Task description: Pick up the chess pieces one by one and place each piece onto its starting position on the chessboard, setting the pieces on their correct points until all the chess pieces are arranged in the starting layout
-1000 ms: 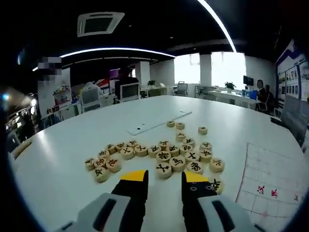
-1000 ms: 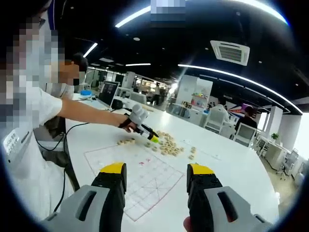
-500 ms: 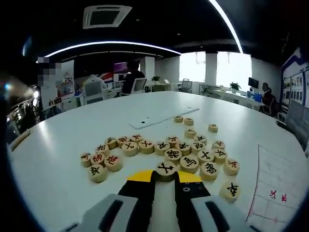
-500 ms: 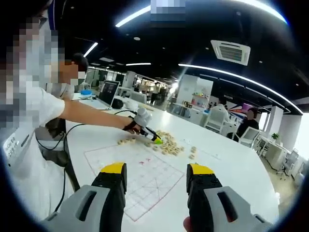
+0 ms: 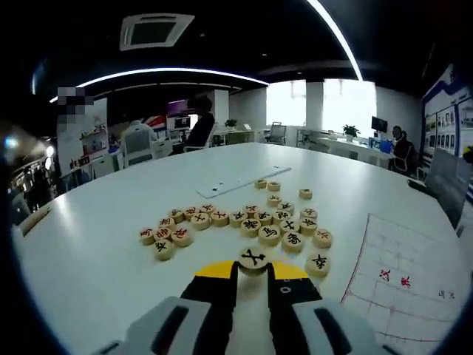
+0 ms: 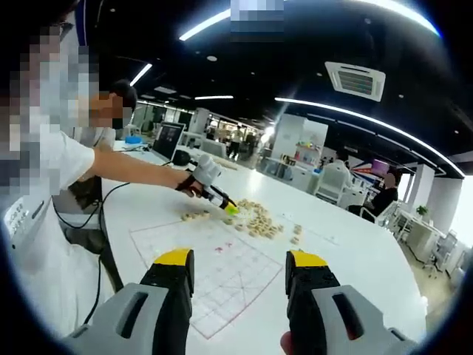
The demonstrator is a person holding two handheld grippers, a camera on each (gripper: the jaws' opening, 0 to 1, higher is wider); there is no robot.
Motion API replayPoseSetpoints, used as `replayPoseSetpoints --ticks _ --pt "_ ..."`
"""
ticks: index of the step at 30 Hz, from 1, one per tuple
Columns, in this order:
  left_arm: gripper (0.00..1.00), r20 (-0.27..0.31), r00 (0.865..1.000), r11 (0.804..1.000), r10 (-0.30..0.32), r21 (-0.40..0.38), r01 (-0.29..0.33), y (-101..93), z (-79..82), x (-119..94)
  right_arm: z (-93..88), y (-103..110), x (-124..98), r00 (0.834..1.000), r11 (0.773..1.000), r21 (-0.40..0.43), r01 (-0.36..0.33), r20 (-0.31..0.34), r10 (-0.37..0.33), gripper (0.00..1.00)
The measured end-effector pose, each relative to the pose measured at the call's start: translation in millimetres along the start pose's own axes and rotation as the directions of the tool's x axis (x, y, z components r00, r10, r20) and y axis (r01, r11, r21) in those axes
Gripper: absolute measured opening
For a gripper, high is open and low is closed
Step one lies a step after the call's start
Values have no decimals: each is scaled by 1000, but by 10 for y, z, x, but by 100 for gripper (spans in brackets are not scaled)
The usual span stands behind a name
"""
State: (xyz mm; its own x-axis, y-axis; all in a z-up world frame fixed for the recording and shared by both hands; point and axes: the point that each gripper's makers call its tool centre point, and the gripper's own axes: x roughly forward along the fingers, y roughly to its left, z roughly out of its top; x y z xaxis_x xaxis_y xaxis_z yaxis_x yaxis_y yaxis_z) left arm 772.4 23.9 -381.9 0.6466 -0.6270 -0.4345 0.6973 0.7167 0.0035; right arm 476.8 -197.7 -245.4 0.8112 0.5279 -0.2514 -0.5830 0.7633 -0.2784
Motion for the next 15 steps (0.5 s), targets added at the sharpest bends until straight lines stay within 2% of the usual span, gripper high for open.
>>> replayPoseSetpoints --ticks 3,7,15 --pt "19 -7 1000 999 -28 39 28 -95 -67 -226 10 4 -2 1000 1000 -3 -2 2 2 50" --pt "19 17 998 996 -67 52 66 -251 -53 -519 16 0 5 1000 1000 -3 -2 0 2 50" --pt "19 9 991 987 -134 86 133 -569 -172 -956 12 5 27 1000 1000 -7 -9 -6 9 50"
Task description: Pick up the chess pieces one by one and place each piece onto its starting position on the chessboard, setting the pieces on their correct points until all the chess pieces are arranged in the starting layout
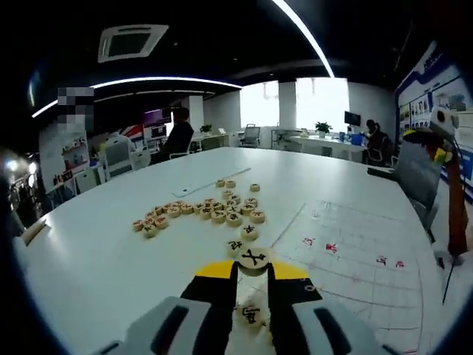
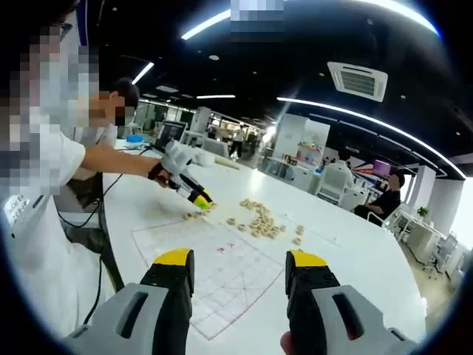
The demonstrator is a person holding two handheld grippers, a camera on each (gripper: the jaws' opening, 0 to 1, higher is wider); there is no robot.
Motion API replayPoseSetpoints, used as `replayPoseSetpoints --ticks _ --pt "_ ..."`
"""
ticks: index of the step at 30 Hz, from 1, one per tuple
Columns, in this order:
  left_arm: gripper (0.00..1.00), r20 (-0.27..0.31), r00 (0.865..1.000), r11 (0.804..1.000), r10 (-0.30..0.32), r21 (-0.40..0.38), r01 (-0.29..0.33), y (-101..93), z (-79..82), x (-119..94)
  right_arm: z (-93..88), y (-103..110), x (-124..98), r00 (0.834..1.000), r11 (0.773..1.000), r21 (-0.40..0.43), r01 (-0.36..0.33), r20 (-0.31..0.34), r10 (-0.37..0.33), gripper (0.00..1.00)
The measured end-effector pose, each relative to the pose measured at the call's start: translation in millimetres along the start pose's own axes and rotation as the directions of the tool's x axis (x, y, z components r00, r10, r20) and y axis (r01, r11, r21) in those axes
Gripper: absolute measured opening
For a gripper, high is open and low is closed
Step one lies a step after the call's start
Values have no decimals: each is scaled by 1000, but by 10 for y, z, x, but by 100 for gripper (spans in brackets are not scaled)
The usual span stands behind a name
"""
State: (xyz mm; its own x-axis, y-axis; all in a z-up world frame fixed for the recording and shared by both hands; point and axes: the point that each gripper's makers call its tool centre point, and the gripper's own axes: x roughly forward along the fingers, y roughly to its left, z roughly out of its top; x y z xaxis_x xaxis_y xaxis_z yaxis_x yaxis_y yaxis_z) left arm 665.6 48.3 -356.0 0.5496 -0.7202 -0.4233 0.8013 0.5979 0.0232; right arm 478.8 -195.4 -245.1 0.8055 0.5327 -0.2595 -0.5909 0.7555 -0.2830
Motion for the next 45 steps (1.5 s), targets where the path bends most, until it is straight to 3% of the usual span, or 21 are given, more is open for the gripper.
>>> replayPoseSetpoints --ticks 8,19,28,36,40,45 --pt "19 -10 1000 999 -26 33 27 -231 -138 -300 9 -13 4 1000 1000 -5 -6 -4 6 50" --pt "19 -35 998 997 -47 53 49 -420 -394 -538 11 4 14 1000 1000 -8 -9 -6 9 50" --pt "19 -82 996 999 -41 32 44 -363 -664 -476 -3 33 39 1000 1000 -11 -15 -11 15 50" --pt "19 -82 995 999 -54 -10 53 -397 -708 -402 -8 15 48 1000 1000 -10 -18 -13 18 50" --pt "28 -73 995 998 -61 -21 60 -421 -685 -393 -5 9 44 1000 1000 -11 -19 -13 19 50" --pt "31 -71 996 998 -59 -20 58 -435 -651 -433 -3 14 38 1000 1000 -15 -20 -13 19 50"
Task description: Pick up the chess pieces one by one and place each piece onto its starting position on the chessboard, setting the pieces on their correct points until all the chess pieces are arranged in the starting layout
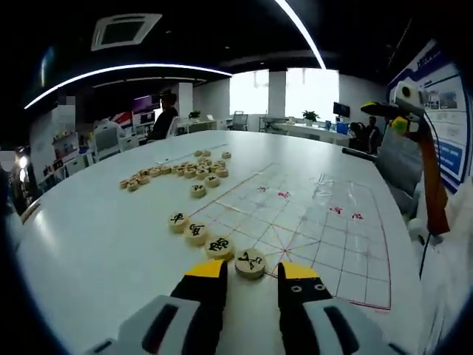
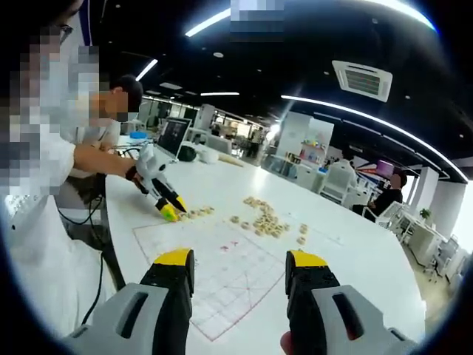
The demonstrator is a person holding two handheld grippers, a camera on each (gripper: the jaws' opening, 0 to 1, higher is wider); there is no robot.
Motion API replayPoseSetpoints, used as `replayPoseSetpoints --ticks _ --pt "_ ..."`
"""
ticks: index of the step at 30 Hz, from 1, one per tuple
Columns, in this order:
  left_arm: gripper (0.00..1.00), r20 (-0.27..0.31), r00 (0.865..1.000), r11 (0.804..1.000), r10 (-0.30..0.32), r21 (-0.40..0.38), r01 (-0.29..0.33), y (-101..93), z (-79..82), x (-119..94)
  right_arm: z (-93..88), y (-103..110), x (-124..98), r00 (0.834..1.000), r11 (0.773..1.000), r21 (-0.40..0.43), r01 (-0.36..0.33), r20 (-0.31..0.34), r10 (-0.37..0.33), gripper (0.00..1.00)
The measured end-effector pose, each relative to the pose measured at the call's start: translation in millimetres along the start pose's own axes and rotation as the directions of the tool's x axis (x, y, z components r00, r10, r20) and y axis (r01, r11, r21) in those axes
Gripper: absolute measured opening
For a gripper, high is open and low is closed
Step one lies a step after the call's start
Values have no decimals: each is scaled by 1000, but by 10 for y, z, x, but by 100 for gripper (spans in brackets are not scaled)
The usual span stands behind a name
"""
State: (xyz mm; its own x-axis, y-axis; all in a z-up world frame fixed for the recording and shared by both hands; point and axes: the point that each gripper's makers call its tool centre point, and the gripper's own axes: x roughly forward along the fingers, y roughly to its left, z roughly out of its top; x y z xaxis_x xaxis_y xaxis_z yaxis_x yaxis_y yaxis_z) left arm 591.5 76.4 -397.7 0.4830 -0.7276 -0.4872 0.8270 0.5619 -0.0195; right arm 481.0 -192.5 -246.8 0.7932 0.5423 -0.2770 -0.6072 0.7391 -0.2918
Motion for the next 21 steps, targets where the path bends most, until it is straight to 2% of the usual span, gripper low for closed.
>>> replayPoseSetpoints --ticks 4,8,10,11,13,15,21 --pt "34 21 1000 1000 5 7 -5 0 106 -70 8 13 -4 1000 1000 -2 1 2 -1 50" --pt "45 25 1000 999 14 42 -15 21 266 -80 6 36 16 1000 1000 -4 -4 1 4 50" --pt "45 34 999 998 18 53 -20 36 354 -53 11 44 17 1000 1000 -7 -9 1 9 50" --pt "45 46 999 998 24 62 -27 64 458 1 13 49 16 1000 1000 -8 -10 1 10 50" --pt "44 55 998 998 20 59 -23 92 547 81 11 61 11 1000 1000 -12 -12 1 12 50" --pt "43 58 998 999 12 30 -14 121 618 178 7 64 5 1000 1000 -12 -10 1 10 50" --pt "42 44 999 1000 17 11 -18 242 769 489 -2 39 -11 1000 1000 -8 -4 2 4 50"
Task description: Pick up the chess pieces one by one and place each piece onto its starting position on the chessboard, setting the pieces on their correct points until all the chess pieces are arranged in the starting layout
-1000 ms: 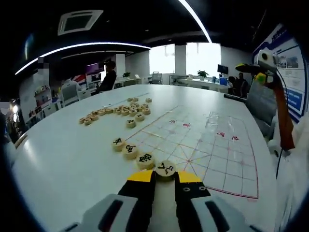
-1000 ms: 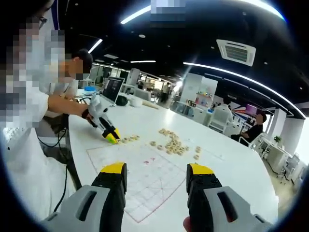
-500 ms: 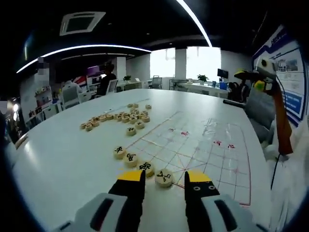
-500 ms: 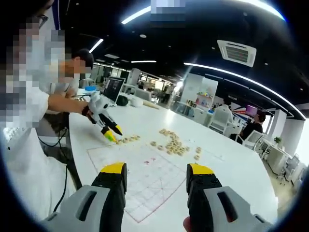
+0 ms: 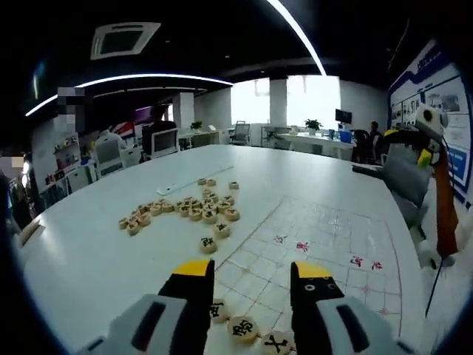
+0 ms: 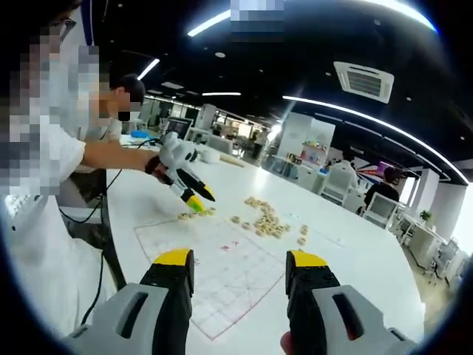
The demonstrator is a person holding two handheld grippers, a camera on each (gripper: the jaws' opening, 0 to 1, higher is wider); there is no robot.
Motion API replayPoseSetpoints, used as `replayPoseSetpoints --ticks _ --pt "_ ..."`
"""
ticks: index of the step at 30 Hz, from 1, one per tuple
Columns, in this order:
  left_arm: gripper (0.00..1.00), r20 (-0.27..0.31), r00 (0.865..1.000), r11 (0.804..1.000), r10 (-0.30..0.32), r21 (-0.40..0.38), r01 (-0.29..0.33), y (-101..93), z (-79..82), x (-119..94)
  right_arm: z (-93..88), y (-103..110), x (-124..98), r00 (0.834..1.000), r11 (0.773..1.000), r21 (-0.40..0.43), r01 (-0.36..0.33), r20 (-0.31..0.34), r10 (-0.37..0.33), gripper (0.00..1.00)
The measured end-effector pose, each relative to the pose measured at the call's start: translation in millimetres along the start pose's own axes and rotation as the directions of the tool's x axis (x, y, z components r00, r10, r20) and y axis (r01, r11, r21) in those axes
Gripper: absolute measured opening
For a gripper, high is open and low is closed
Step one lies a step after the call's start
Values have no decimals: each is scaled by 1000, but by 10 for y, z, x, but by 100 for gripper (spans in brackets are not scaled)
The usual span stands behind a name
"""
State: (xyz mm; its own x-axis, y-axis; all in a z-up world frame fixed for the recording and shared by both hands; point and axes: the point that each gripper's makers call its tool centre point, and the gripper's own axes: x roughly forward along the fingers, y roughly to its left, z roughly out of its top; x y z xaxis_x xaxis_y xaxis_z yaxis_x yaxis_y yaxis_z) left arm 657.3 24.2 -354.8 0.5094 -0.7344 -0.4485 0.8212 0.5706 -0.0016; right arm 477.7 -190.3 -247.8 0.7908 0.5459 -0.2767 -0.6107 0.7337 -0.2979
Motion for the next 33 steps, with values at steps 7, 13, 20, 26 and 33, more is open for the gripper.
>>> replayPoseSetpoints --ticks 7,13,20,26,33 --pt "36 10 1000 1000 25 -6 -25 168 197 525 12 -9 -20 1000 1000 -2 1 5 -1 50" --pt "33 -7 998 998 68 16 -68 277 276 862 7 -50 -54 1000 1000 3 10 10 -10 50" --pt "32 4 993 992 119 50 -119 423 502 1184 -4 53 12 1000 1000 -11 -20 2 20 50" --pt "28 -82 982 983 171 78 -165 596 444 1442 2 59 28 1000 1000 -9 -11 4 11 50" --pt "25 -105 983 988 152 32 -150 544 378 1582 3 80 27 1000 1000 -11 -16 7 16 50"
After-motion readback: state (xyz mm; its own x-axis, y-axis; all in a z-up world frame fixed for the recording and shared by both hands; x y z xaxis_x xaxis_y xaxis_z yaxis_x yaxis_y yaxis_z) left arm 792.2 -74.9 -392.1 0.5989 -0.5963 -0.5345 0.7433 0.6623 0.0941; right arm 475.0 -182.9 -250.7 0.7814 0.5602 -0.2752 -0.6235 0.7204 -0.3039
